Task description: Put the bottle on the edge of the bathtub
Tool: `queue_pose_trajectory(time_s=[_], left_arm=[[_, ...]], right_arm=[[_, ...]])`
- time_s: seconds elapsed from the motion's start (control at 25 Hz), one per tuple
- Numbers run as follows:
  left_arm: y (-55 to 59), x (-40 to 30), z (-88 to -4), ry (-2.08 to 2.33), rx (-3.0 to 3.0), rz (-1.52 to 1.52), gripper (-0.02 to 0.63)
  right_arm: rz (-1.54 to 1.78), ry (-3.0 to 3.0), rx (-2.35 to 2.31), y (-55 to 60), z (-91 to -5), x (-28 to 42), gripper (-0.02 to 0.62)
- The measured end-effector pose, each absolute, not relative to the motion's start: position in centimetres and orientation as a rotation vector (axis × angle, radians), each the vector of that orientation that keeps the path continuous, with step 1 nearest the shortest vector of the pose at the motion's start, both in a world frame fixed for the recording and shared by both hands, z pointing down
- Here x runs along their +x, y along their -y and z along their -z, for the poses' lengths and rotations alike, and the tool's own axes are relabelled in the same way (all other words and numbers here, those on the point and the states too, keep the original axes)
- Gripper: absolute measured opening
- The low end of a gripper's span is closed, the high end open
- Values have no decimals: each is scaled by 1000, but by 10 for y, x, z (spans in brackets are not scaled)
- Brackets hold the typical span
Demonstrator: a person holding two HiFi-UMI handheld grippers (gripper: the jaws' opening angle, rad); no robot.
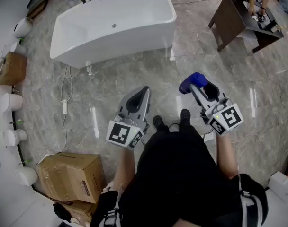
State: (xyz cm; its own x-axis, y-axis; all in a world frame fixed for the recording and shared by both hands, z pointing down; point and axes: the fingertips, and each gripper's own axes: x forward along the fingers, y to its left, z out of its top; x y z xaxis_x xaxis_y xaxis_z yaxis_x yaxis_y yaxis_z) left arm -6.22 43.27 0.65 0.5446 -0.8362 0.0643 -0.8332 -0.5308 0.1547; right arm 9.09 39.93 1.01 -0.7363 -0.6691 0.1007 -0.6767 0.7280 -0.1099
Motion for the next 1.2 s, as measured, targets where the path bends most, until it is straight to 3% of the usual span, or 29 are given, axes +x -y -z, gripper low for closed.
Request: queue_pose_trajectory(time_s=[0.72, 1.2], left_arm=[[-438, -94, -19, 1367, 2668, -29, 9], [-417, -78, -30, 1341, 2645, -46, 9]], right_arm=[[-147, 2845, 1158, -414, -11, 37, 138], [-202, 2864, 1142, -397, -20, 45, 138]])
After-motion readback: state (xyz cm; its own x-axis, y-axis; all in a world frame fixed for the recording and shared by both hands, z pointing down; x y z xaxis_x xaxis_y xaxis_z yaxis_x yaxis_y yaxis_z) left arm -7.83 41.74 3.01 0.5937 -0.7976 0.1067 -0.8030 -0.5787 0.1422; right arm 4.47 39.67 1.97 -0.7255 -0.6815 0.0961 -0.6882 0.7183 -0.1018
